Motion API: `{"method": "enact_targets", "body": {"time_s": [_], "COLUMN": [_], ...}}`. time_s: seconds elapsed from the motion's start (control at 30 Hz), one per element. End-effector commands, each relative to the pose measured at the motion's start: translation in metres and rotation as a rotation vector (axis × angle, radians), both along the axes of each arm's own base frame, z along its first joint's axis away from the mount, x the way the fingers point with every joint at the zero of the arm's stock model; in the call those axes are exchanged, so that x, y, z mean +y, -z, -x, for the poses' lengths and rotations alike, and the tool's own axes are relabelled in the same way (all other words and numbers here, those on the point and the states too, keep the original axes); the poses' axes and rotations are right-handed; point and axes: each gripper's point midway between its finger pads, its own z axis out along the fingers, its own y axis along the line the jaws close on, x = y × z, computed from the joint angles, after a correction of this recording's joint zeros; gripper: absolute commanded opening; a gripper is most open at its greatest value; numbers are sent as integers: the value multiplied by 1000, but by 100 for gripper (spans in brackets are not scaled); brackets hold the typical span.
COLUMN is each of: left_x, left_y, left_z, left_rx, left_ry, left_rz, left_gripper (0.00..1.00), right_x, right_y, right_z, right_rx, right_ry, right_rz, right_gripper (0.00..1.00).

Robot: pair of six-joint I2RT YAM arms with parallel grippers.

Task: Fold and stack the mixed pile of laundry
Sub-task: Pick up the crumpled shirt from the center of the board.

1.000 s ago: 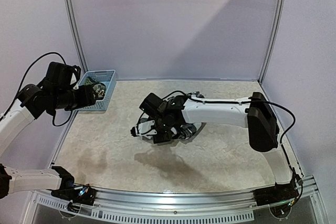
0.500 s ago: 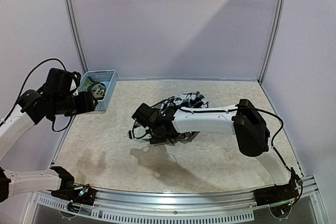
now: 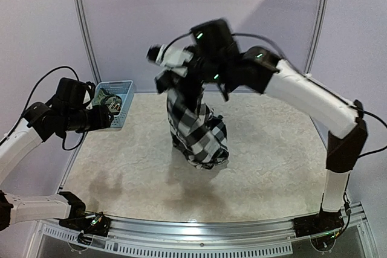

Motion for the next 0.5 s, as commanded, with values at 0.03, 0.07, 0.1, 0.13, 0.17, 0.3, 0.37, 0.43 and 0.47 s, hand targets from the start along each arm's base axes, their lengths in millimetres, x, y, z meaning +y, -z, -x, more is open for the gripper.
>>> {"method": "enact_targets", "body": {"time_s": [0.03, 0.07, 0.1, 0.13, 0.17, 0.3, 0.37, 0.43, 0.47], "left_x": [-16, -20, -25, -32, -40, -84, -115, -148, -165], "left_y": [-5, -5, -6, -5, -3, 15, 31, 47, 53], "left_z": [-15, -18, -21, -25, -28, -40, -41, -38, -33], "left_rx": [-18, -22, -27, -23, -18, 26, 62, 90, 97], "left_ry": [67, 77, 95, 117, 144, 285, 385, 501, 563], "left_rz": [20, 27, 39, 51, 63, 60, 37, -19, -49], "left_gripper": [68, 68, 68, 68, 68, 67, 67, 66, 65], "right_x": [-112, -131, -155, -176, -197, -290, -342, -386, -395], "right_y": [-132, -137, -141, -138, -125, -33, 19, 69, 93], "right_z": [-27, -38, -51, -66, -80, -139, -154, -155, -151], "right_rx": [-61, -64, -67, -42, 3, 186, 261, 348, 400], "right_ry": [130, 168, 210, 250, 290, 519, 656, 769, 804], "right_rz": [-294, -309, -319, -335, -342, -335, -349, -339, -325], "right_gripper": [0, 0, 0, 0, 0, 0, 0, 0, 0]}}
